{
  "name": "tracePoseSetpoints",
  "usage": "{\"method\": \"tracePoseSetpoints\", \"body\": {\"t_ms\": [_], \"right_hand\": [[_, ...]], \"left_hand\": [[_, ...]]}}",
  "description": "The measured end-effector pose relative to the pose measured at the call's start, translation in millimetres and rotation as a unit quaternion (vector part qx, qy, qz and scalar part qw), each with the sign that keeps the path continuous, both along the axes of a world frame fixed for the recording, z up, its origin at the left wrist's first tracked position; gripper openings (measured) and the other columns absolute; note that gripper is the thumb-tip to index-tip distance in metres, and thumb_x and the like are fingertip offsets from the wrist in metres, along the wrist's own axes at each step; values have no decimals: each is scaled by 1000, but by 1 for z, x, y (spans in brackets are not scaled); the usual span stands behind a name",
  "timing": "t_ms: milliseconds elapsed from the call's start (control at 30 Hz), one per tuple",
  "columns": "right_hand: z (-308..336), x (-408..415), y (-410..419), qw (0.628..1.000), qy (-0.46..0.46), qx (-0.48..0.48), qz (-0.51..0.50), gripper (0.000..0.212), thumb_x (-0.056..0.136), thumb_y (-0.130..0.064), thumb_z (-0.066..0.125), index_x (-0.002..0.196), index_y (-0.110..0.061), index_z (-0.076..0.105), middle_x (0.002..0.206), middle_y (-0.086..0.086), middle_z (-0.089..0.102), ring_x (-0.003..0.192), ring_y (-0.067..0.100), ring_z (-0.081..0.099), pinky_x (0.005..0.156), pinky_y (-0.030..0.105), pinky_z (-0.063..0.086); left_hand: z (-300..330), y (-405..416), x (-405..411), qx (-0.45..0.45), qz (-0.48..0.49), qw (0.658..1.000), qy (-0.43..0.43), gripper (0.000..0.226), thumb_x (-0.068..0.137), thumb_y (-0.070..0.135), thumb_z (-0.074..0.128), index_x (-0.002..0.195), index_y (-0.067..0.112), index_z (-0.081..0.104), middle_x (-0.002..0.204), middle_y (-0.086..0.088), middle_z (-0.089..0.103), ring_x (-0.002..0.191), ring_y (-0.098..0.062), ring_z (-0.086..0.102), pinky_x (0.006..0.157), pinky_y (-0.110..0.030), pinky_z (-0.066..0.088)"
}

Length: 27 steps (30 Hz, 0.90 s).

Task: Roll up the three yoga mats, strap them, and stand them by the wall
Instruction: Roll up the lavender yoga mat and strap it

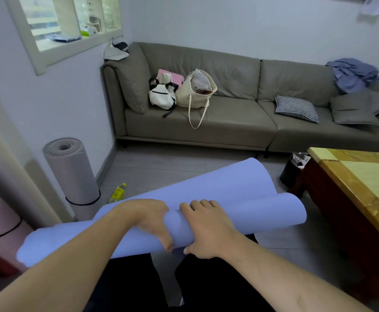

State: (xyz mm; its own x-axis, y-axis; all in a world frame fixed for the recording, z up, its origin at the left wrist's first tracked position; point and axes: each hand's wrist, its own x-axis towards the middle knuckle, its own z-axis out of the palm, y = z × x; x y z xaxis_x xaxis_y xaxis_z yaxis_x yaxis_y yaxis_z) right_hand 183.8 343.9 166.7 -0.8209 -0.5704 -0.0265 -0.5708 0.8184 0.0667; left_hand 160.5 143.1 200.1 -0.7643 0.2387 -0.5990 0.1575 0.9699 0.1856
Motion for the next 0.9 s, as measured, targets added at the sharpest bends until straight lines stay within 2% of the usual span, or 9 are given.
{"method": "tracePoseSetpoints", "body": {"t_ms": [133, 200, 300, 400, 500, 600, 733, 833, 900], "right_hand": [[0, 0, 0, 1000, 15, -2, -10, 69, 70, -54, 78, 122, -24, 44, 109, 0, 60, 96, 29, 59, 83, 42, 38], [2, -3, 1, 1000, 12, -3, -16, 65, 69, -53, 76, 119, -26, 44, 106, -1, 61, 96, 29, 60, 80, 42, 36], [4, -8, 5, 1000, -2, -7, -25, 64, 68, -57, 74, 118, -29, 45, 107, -4, 63, 98, 28, 62, 83, 43, 42], [-2, -8, 7, 1000, 22, -7, -17, 63, 65, -58, 68, 118, -29, 48, 104, -5, 63, 96, 29, 64, 80, 43, 42], [-8, -6, 10, 999, 40, -17, -15, 63, 64, -58, 64, 118, -29, 53, 100, -6, 63, 92, 29, 63, 80, 43, 44], [-9, -6, 9, 999, 37, -17, -22, 62, 64, -60, 62, 119, -30, 52, 99, -8, 61, 92, 26, 62, 81, 42, 43], [-13, -4, 2, 998, 57, -18, -24, 71, 63, -62, 60, 125, -28, 55, 102, -7, 60, 92, 27, 62, 83, 42, 45], [-3, 2, -3, 999, 32, 17, -18, 79, 68, -69, 55, 136, -28, 49, 114, -6, 56, 104, 26, 58, 93, 42, 43], [13, 4, -7, 998, -45, 47, -19, 85, 66, -79, 54, 137, -35, 41, 120, -9, 50, 112, 23, 51, 100, 41, 40]], "left_hand": [[-4, 4, 11, 1, 12, 999, 43, 80, 49, 76, 79, 113, 34, 54, 102, 12, 65, 93, -15, 64, 80, -34, 54], [-10, 7, 24, -14, 5, 990, 141, 77, 55, 74, 77, 113, 32, 48, 106, 11, 59, 96, -19, 61, 79, -36, 48], [-25, 11, 44, -28, -46, 952, 301, 83, 63, 85, 63, 122, 29, 48, 118, 6, 57, 108, -22, 59, 92, -39, 42], [-29, -16, 59, 76, 46, 936, 340, 80, 78, 91, 38, 128, 33, 59, 123, 11, 66, 114, -17, 62, 102, -37, 43], [-25, -79, 76, 144, 205, 880, 404, 60, 83, 81, 44, 104, 31, 71, 106, 13, 73, 102, -17, 68, 93, -36, 51], [-23, -143, 99, 139, 393, 833, 364, 45, 76, 74, 64, 93, 33, 73, 98, 18, 73, 100, -19, 69, 91, -39, 54], [-26, -180, 113, 356, 542, 727, 228, 52, 58, 79, 75, 86, 36, 81, 93, 18, 77, 101, -15, 69, 97, -45, 53], [-26, -181, 118, 414, 492, 745, 181, 21, 79, 51, 87, 93, 37, 81, 90, 26, 75, 95, -3, 69, 91, -39, 56], [-31, -186, 121, 417, 471, 758, 172, 26, 78, 46, 90, 98, 33, 81, 96, 18, 77, 95, -7, 73, 89, -41, 60]]}}
